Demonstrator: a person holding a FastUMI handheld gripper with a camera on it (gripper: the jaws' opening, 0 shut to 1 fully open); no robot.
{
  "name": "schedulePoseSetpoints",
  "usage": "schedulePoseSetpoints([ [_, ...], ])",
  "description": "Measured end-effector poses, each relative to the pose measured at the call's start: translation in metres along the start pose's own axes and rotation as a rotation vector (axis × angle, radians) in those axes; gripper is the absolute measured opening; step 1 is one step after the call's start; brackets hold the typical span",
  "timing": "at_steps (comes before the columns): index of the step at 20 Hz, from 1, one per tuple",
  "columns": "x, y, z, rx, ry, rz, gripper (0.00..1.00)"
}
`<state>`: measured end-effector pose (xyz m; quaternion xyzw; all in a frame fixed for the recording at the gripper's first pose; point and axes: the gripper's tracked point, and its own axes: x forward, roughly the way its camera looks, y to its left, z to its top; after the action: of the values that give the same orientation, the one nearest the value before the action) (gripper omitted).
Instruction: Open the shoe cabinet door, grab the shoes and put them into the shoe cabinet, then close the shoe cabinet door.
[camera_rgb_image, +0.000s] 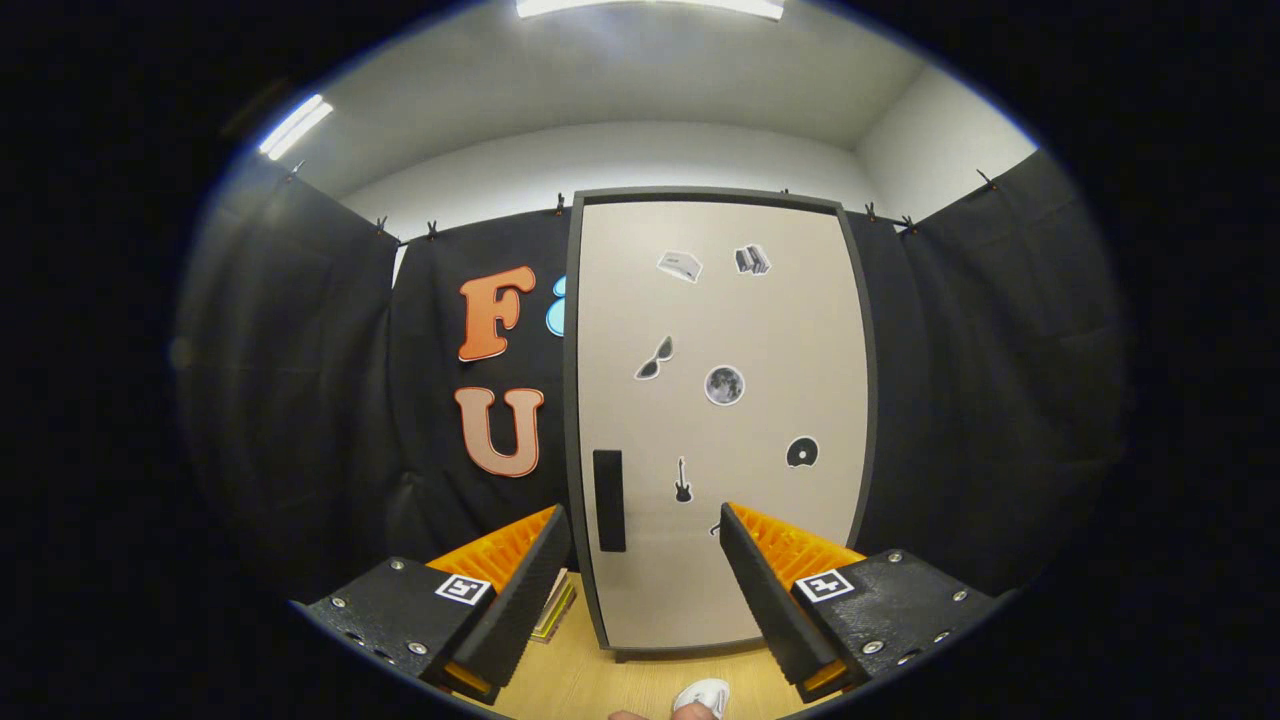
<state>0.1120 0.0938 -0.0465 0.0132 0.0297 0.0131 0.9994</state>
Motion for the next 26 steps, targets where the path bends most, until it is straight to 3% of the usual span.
schedulePoseSetpoints([
  [8,0.089,0.021,-0.027,-0.006,-0.01,0.058,0.95],
  [15,0.142,0.038,-0.05,-0.021,-0.011,0.058,0.91],
  [21,0.17,0.053,-0.072,-0.014,0.033,0.078,0.72],
  [23,0.173,0.048,-0.077,-0.012,0.047,0.037,0.59],
  [24,0.175,0.046,-0.076,-0.009,0.04,0.028,0.44],
  [26,0.174,0.048,-0.076,-0.017,0.034,0.018,0.38],
])
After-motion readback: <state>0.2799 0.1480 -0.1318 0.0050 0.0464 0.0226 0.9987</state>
